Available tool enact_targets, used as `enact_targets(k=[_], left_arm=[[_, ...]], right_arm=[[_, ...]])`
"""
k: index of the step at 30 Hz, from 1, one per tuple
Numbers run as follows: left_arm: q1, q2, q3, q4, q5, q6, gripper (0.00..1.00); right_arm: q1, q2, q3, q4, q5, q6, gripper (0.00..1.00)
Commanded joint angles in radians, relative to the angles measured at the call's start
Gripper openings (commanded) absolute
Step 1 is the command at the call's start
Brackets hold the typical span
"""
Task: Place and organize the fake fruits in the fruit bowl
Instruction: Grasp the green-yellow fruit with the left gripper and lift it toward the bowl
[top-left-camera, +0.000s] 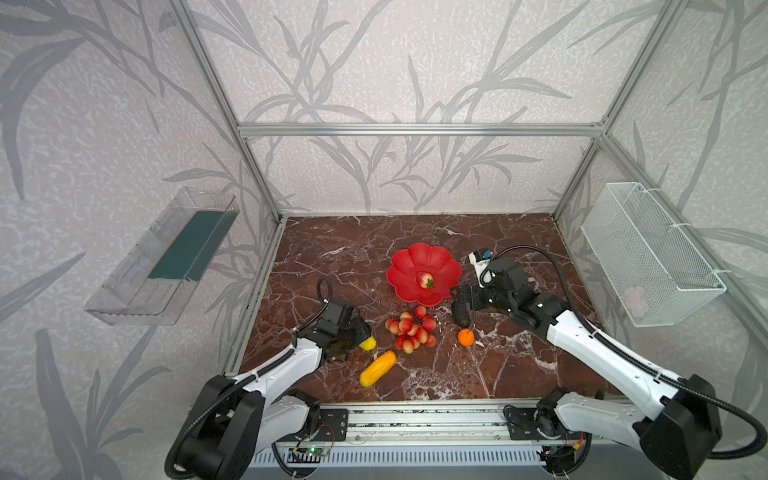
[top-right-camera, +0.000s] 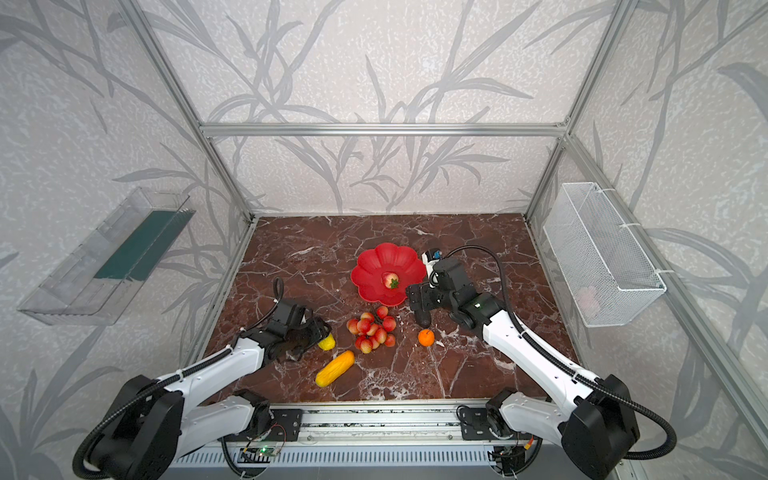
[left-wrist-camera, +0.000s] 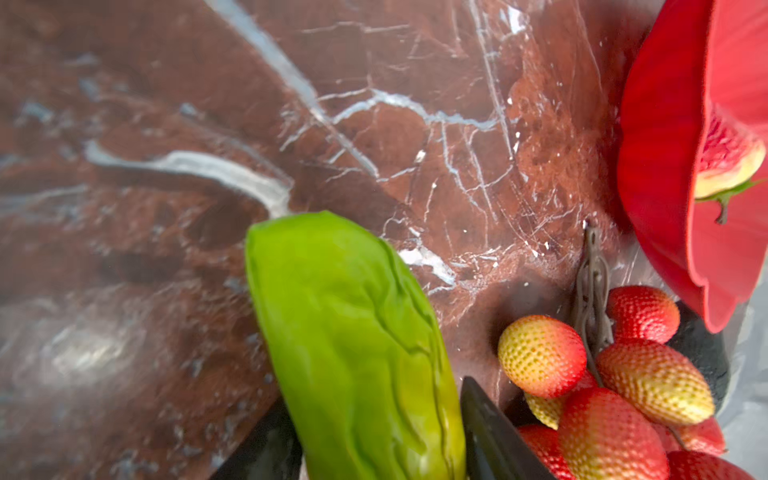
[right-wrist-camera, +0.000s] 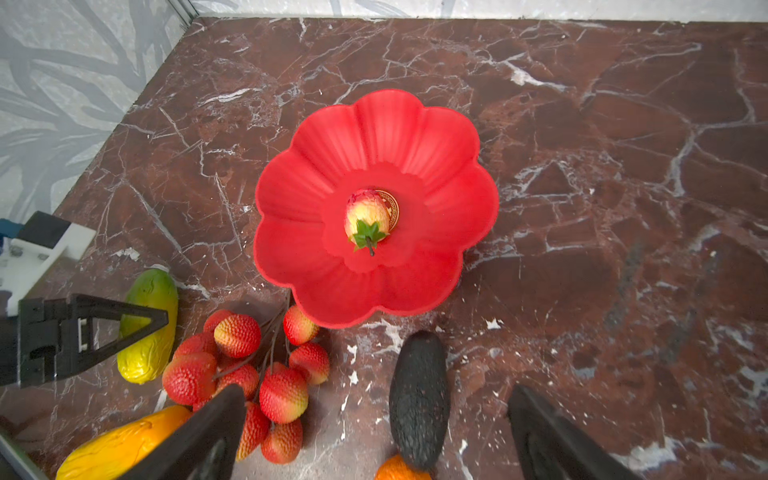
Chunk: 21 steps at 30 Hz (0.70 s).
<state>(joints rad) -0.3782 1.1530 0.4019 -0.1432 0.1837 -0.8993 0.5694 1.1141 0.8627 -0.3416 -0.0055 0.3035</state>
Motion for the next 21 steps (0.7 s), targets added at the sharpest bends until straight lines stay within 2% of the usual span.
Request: enact_targets(k=[1,6,11,17,21], left_arm=[[-0.005,0.019,0.029,0.01,-0.009,0.029,0.52],[-0.016,0.011,0.146,-0.074,0.009,0.09,0.48],[-0.046,0.073,0.375,-0.166,0.02,0.194,0.48],[-0.08,0.329,0.699,-0.291,0.04,0.351,0.48],[-0.11,0.533,0.887,-0.355,0.051,0.4,0.44]], right_arm=[[0.001,-0.081,-0.033,-0.043,0.028,0.02,0.98],[0.0,-0.14,-0.048,-0.088,0.054,0.006,0.99],[-0.001,-0.155,-0.057,-0.085,0.055,0.002,1.0],[-0.002,-0.173,-0.068,-0.105,0.041,0.001,0.99],[-0.004,-0.207,-0.079,-0.129,0.039,-0.004,0.99]])
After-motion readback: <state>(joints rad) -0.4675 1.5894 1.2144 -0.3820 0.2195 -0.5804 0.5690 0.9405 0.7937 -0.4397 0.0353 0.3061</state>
